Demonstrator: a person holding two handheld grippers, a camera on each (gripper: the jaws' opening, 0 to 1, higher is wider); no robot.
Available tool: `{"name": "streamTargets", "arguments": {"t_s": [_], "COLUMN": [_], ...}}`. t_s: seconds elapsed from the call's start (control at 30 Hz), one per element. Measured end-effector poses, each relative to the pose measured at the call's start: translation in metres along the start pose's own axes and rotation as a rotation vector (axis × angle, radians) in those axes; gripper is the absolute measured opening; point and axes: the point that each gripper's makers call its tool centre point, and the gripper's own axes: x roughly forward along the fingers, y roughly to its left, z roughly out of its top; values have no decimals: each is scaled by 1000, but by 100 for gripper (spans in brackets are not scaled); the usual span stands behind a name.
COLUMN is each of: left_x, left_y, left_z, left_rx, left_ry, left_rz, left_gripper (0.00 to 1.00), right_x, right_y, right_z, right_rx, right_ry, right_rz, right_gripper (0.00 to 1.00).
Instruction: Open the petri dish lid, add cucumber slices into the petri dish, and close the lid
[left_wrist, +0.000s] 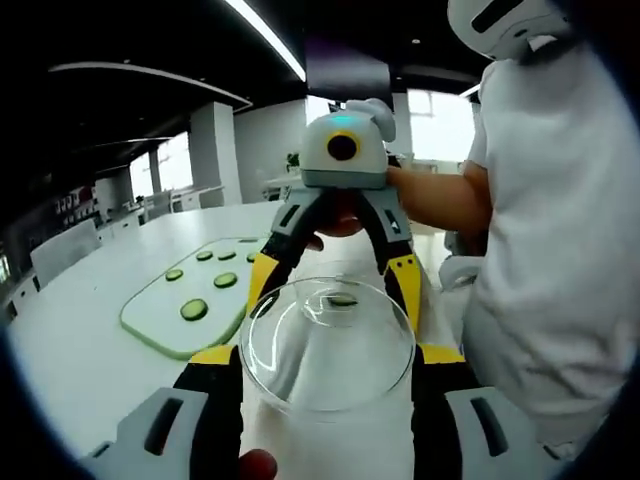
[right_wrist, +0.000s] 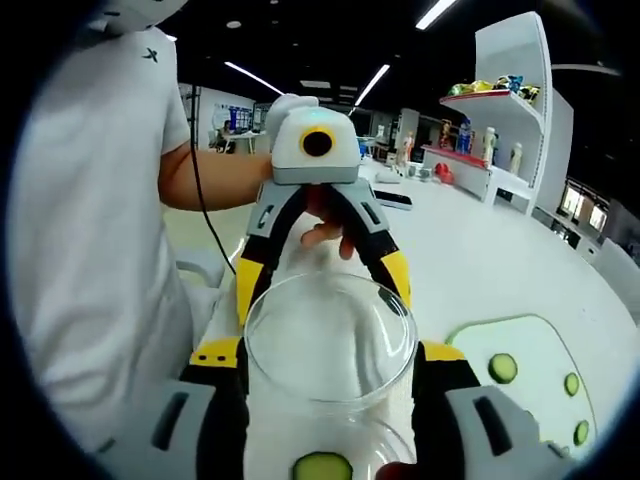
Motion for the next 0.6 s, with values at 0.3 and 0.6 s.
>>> {"name": "streamTargets", "arguments": {"t_s": [0.3,0.6], "left_x": [15,24], "left_y": [0,-4], "left_z": [6,14], "left_rx": [8,6], "left_ry": [5,-5], "left_rz": [-29,-57], "left_gripper": [67,67], "right_x": [-14,-27], "right_y": [-3,0], "right_z": [-7,-9], "right_rx": [15,36], "right_ry": [3,-15], "right_rz": [-29,-44], "right_gripper": [65,65]}}
